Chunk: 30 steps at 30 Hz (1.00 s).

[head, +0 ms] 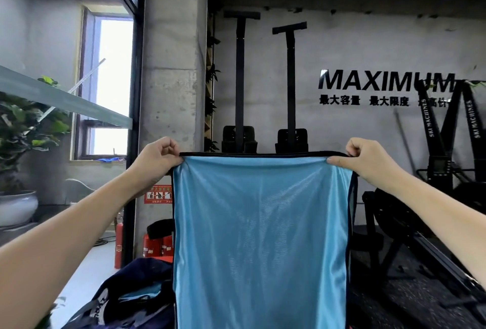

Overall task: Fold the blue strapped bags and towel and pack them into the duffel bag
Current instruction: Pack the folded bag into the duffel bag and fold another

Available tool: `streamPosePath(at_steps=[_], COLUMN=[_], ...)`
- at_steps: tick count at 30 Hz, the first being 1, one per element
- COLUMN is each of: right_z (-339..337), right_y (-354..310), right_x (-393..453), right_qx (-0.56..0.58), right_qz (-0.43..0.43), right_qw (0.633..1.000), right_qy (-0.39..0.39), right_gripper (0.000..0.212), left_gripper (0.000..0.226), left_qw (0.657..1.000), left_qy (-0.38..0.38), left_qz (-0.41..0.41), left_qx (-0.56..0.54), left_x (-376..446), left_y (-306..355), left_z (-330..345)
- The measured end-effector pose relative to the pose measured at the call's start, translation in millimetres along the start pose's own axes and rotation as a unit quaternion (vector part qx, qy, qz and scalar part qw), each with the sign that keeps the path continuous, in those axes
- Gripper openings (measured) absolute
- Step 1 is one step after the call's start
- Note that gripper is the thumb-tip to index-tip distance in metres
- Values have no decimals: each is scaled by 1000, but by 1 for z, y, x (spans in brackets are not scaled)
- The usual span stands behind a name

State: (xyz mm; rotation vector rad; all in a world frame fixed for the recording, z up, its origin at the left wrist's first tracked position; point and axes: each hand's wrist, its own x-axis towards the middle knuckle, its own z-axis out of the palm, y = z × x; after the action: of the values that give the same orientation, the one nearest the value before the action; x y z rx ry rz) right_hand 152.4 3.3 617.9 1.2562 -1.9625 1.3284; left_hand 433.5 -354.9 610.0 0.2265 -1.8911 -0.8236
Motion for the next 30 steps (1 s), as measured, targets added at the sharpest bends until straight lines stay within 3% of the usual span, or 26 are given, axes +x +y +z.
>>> streamPosePath(at_steps=[3, 7, 12, 18, 23, 25, 28, 30], right_z=[0, 2, 10, 50, 102, 122, 146, 158], right_y=[-3, 4, 29, 70, 101, 114, 126, 125], right_x=[1, 5, 22, 65, 125, 156, 204, 231], right_qx=[78, 187, 124, 21, -110, -142, -139, -180], right_qz=[24, 80, 148, 171, 164, 180, 194, 130], right_qw=[994, 960, 943, 911, 920, 927, 955, 970], right_qy=[-79, -192, -272, -374, -338, -298, -178, -101], right_gripper=[45, 30, 13, 19, 26, 27, 19, 16], left_gripper=[54, 60, 70, 64, 50, 47, 41, 43], left_qw=[999, 994, 975, 928, 876, 890, 963, 977], left_qy=[-22, -89, -146, -219, -297, -279, -104, 10], left_qz=[9, 2, 19, -13, -77, -109, -85, -21], left_qx=[23, 57, 168, 300, 372, 343, 234, 212], left_x=[0, 2, 22, 66, 134, 165, 209, 232], left_y=[-5, -12, -35, -84, -115, -117, -114, -109], left_z=[-3, -8, -9, 18, 61, 85, 118, 132])
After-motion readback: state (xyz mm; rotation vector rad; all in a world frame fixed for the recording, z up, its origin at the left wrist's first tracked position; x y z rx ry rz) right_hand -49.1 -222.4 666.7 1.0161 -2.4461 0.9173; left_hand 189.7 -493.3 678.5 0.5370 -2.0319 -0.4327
